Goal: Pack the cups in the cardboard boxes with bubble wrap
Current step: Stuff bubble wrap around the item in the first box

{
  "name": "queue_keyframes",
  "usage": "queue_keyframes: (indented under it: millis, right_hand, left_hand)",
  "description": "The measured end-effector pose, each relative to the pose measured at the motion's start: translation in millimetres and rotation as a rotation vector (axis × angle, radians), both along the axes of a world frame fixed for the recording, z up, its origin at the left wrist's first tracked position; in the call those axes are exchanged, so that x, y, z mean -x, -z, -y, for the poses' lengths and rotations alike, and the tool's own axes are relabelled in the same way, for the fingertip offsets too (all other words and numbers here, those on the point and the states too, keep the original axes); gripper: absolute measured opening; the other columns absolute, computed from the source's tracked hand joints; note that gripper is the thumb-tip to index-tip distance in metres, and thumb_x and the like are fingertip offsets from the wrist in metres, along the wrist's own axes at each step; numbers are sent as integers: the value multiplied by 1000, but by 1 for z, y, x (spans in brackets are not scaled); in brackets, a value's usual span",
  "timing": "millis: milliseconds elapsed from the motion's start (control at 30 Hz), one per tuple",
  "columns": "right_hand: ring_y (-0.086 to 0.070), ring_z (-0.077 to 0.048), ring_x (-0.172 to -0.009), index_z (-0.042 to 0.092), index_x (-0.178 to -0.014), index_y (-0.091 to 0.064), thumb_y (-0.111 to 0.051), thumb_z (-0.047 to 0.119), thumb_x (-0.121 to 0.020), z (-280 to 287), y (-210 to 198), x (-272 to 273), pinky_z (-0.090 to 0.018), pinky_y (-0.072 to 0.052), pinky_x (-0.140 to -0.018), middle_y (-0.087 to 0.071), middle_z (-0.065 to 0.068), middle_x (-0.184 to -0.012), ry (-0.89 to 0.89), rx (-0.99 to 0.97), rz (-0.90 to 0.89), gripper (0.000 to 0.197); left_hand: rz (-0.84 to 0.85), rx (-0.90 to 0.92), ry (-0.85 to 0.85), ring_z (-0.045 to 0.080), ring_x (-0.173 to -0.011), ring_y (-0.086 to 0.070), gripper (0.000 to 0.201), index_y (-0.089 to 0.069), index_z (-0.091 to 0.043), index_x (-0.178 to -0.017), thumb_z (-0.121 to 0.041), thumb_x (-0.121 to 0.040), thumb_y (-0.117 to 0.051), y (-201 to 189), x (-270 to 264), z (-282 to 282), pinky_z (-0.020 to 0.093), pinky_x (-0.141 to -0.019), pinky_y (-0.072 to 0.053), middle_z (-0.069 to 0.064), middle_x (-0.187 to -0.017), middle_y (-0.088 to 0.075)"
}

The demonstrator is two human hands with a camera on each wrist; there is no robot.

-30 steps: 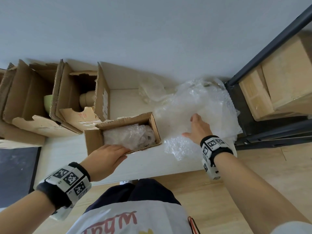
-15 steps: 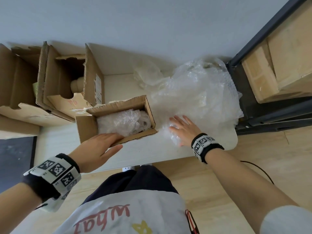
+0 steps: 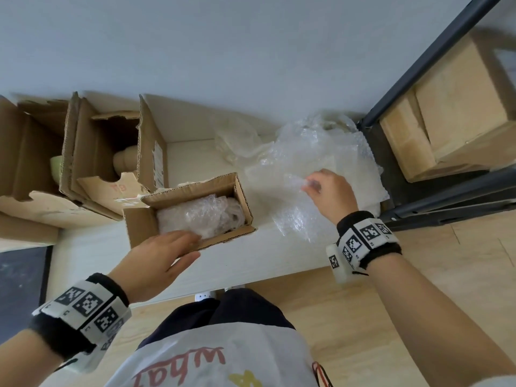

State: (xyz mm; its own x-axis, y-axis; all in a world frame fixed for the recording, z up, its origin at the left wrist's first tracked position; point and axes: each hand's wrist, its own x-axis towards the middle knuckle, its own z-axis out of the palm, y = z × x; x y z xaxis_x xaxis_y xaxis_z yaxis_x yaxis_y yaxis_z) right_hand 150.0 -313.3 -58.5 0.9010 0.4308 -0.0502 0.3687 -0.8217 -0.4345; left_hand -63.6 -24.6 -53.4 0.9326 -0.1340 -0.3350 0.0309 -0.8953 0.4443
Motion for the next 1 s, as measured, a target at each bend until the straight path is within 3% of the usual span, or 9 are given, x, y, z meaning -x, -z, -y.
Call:
queue_keyframes:
  millis: [167, 300, 367, 467, 567, 667, 800, 933, 1000]
  right_hand:
    - [-63, -8, -89, 11, -105, -66, -71, 3, -81, -18, -50, 0, -19, -51, -85, -68, 1, -97, 32, -333, -196, 26]
    - [-65, -13, -96, 12, -109, -64, -73, -5, -75, -39, -69, 11, -21, -52, -87, -69, -3, -100, -49, -453, -341, 39]
    - [-65, -12, -95, 12, -109, -63, -75, -2, -75, -46, -72, 15, -17, -52, -84, -68, -2, -100, -69, -454, -332, 40]
    - [-61, -5, -93, 16, -115, -61, -77, 4, -74, -43, -70, 15, -7, -48, -78, -64, 7, -101, -68, -354, -276, 45]
    - [-59, -6, -93, 18, -119, -60, -77, 10, -77, -18, -64, 6, -16, -49, -85, -61, 10, -104, -67, -111, -265, 46]
    - [-62, -14, -91, 16, -106, -68, -67, 14, -86, 11, -58, -3, -30, -51, -86, -68, 2, -102, -10, 108, -225, 20]
    - [-65, -19, -92, 15, -93, -68, -60, 19, -91, 25, -67, -16, -34, -51, -83, -70, -1, -95, 85, 53, -143, 8]
    - [-65, -21, -89, 15, -93, -63, -55, 22, -94, 16, -97, -35, -40, -53, -79, -70, -2, -94, 140, -44, 50, 11]
    - [-66, -18, -89, 12, -95, -64, -56, 22, -94, 8, -118, -42, -38, -54, -79, -71, -2, -94, 121, -148, 132, 12]
  left_hand:
    - [333, 129, -79, 19, -124, -50, 56, -35, -22, -142, -29, -91, -57, -25, -43, 28, 32, -93, -47, -1, -147, -38]
    - [396, 199, -89, 21, -129, -43, 72, -21, -23, -148, -34, -88, -61, -43, -101, 55, 37, -99, -43, 1, -152, -31]
    - [313, 156, -80, 20, -124, -48, 58, -37, -22, -142, -36, -90, -59, -47, -130, 64, 34, -97, -42, 2, -141, -47]
    - [259, 75, -68, 20, -92, -62, 25, -63, -21, -113, -33, -96, -50, -44, -155, 66, 28, -74, -45, 1, -107, -69]
    - [265, 87, -74, 18, -79, -62, 21, -66, -18, -106, -29, -97, -50, -35, -157, 59, 25, -68, -42, 1, -96, -70]
    - [269, 96, -70, 17, -76, -60, 20, -67, -16, -104, -27, -96, -51, -29, -158, 52, 24, -67, -39, 2, -93, -71]
    - [229, 112, -44, 19, -89, -65, 21, -66, -18, -106, -31, -94, -55, -26, -161, 50, 27, -76, -48, 0, -101, -71]
    - [65, 310, -65, 15, -119, -52, 80, -35, -25, -140, -55, -74, -69, -33, -169, 65, 31, -98, -41, -3, -134, -53]
    - [131, 437, -190, 19, -127, -45, 96, -21, -26, -146, -57, -69, -71, -45, -180, 70, 31, -100, -36, 0, -142, -44]
